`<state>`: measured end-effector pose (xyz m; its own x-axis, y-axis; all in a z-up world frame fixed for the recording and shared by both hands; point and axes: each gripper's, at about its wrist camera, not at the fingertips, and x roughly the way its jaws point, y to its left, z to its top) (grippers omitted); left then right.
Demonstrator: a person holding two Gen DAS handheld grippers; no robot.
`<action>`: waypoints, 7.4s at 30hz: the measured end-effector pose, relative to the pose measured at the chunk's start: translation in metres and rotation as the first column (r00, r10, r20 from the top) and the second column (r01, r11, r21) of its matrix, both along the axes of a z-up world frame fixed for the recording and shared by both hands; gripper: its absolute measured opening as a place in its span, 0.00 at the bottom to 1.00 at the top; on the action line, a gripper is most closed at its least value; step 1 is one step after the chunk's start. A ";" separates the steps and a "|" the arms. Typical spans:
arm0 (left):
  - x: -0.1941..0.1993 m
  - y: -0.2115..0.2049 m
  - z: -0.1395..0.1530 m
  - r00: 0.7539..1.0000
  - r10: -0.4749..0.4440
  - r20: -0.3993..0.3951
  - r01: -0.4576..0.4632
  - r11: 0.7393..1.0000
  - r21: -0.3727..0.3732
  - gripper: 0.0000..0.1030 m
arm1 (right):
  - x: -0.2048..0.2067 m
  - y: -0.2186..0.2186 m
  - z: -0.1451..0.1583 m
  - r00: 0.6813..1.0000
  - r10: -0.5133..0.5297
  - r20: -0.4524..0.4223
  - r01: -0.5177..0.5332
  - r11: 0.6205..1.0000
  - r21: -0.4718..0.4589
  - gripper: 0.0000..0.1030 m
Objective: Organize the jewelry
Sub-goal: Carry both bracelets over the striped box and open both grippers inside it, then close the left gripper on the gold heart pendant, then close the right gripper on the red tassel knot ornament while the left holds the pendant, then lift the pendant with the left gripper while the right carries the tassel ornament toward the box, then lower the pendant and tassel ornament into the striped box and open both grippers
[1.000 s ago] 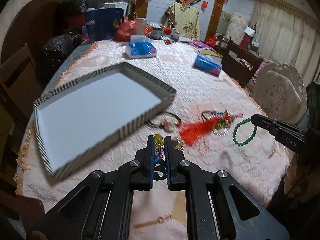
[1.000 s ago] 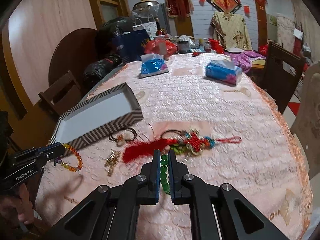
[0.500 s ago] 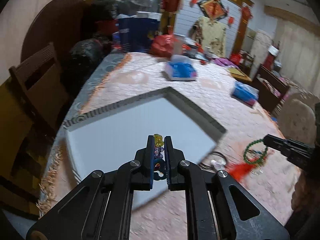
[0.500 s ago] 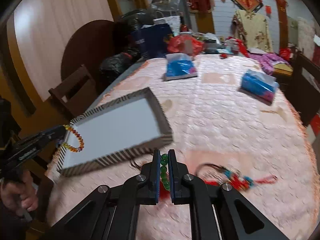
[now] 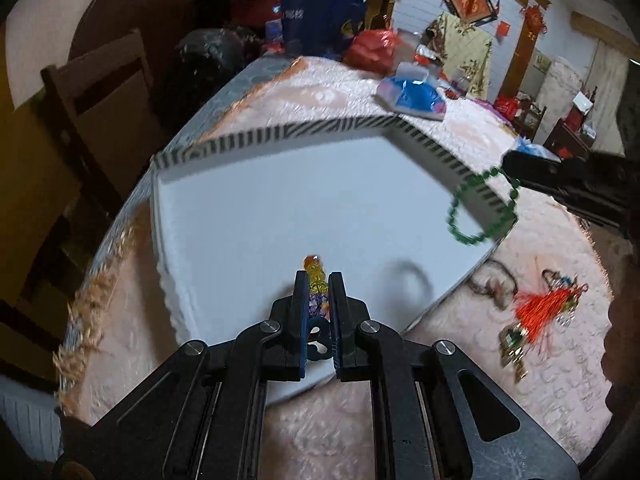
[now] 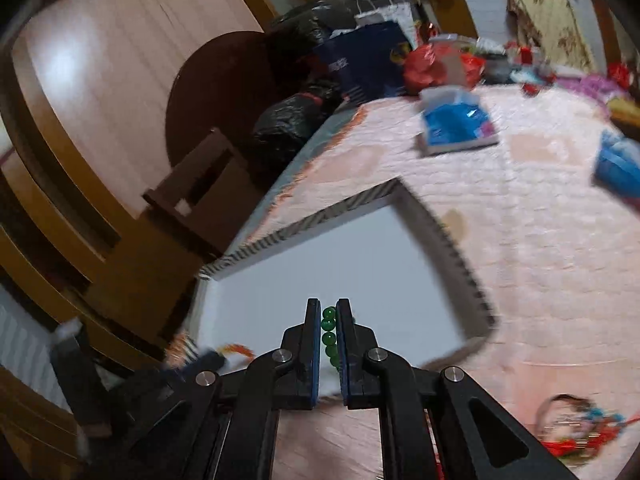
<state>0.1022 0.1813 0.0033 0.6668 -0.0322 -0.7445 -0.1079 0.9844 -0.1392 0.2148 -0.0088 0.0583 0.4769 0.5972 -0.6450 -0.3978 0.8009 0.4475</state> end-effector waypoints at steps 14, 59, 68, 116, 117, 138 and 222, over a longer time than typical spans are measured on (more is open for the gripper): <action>-0.036 0.006 -0.020 0.999 0.021 -0.049 -0.022 1.000 -0.013 0.08 | 0.019 -0.004 -0.071 0.985 -0.053 -0.166 0.047 0.998 -0.045 0.06; -0.023 -0.162 -0.012 0.937 -0.348 -0.031 0.349 0.937 0.005 0.48 | -0.148 -0.175 -0.074 0.951 -0.295 -0.091 0.245 0.901 -0.359 0.43; 0.003 -0.174 -0.032 0.938 -0.341 -0.057 0.341 0.940 -0.006 0.48 | -0.147 -0.187 -0.075 0.939 -0.322 -0.125 0.284 0.926 -0.247 0.48; -0.027 -0.154 -0.034 0.965 -0.260 -0.038 0.261 0.965 0.014 0.19 | -0.053 -0.154 -0.093 0.975 -0.211 -0.071 0.202 0.973 -0.109 0.07; -0.026 -0.154 -0.035 0.965 -0.260 -0.038 0.261 0.965 0.013 0.19 | -0.055 -0.154 -0.093 0.977 -0.206 -0.061 0.198 0.974 -0.112 0.07; -0.047 -0.147 0.004 0.950 -0.306 0.062 0.309 0.950 -0.036 0.16 | -0.140 -0.195 0.002 0.970 -0.196 0.141 0.206 0.977 -0.059 0.01; 0.006 -0.003 -0.017 0.995 0.085 -0.054 -0.081 0.994 0.074 0.16 | -0.011 0.001 -0.070 0.996 0.077 0.043 -0.066 0.974 -0.218 0.01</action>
<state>0.1079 0.1784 -0.0133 0.6213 0.0764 -0.7798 -0.1955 0.9789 -0.0599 0.2034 -0.0080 -0.0120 0.4731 0.4801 -0.7387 -0.4752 0.8451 0.2449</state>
